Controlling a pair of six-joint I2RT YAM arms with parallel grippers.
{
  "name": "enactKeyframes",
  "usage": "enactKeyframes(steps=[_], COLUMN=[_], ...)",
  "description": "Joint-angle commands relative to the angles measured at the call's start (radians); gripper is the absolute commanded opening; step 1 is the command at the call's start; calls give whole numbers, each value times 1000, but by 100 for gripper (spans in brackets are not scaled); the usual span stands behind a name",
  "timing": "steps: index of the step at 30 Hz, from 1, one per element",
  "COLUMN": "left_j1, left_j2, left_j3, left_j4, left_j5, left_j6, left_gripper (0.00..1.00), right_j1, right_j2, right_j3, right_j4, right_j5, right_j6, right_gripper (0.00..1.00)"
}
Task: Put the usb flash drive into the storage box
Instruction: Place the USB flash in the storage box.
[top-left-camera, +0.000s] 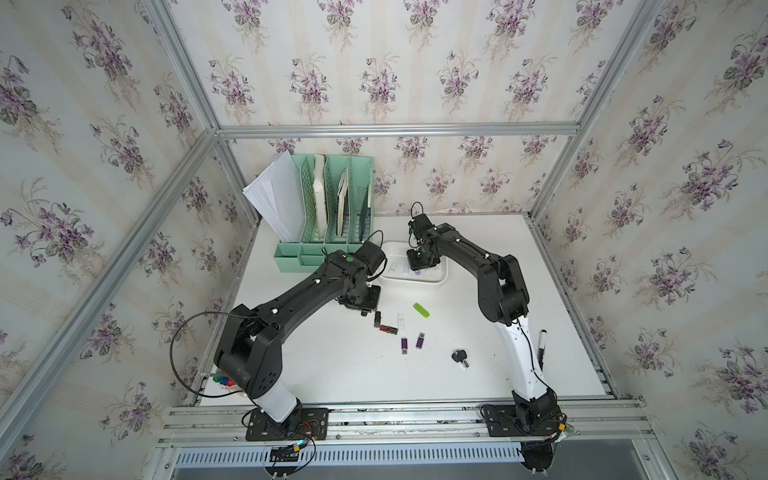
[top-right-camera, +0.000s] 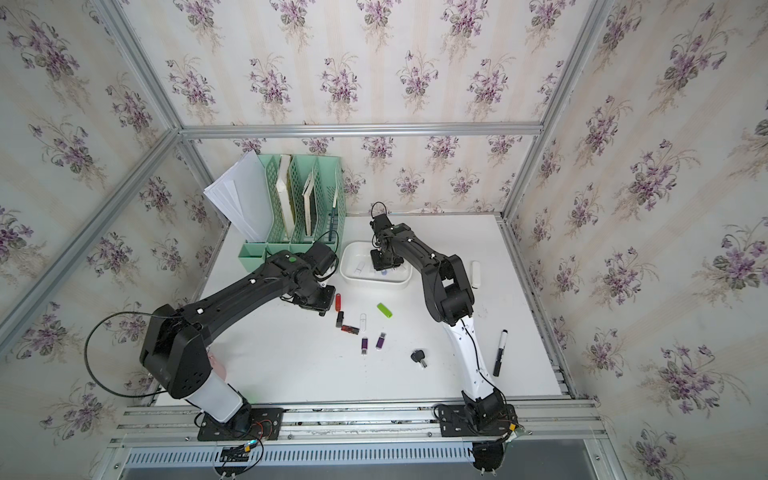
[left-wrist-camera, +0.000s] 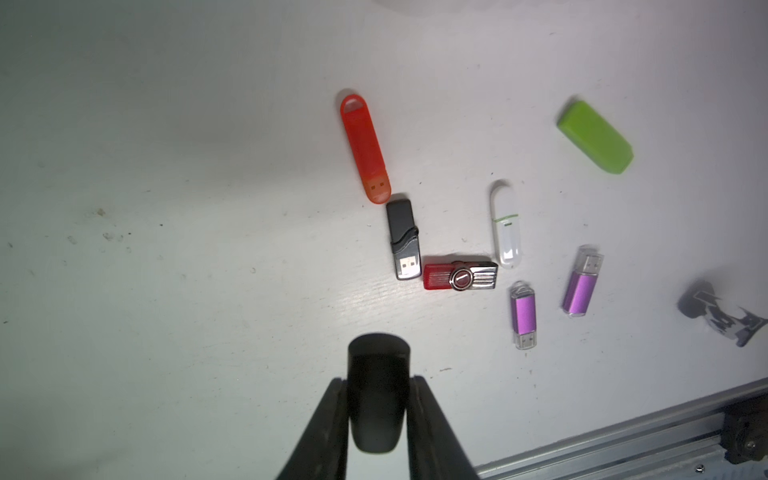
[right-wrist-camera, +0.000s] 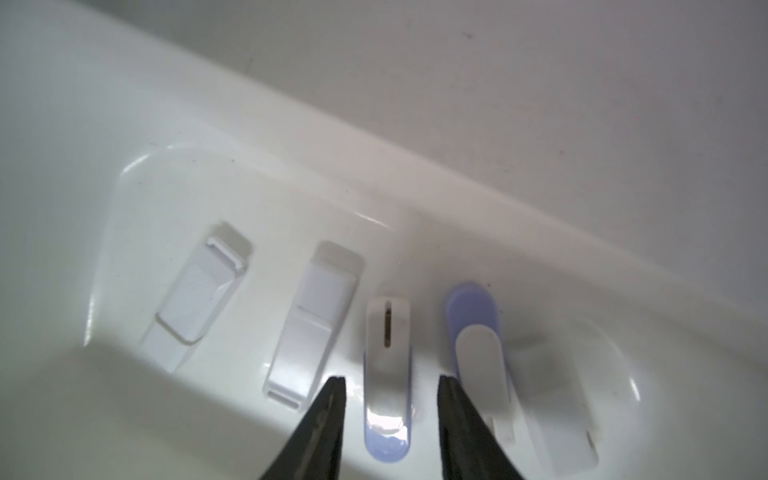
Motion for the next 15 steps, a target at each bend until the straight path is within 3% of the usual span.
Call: enactKeyframes(steps=[1,7,15], left_j1=[8,17,20], left_j2=[14,104,324], left_j3=[55,224,516], left_j4=[-43,-74,-102], left_j5=[4,24,81], left_j6=[30,71,127], left_gripper=[28,28,28], right_j1=[1,-20,-125], right_j2=[-53,-238,-476], right_j3=[-14,-128,-415], right_j4=[24,62,106], right_j5=[19,76,100], right_j6=[16,60,110], right_gripper=[42,44,44])
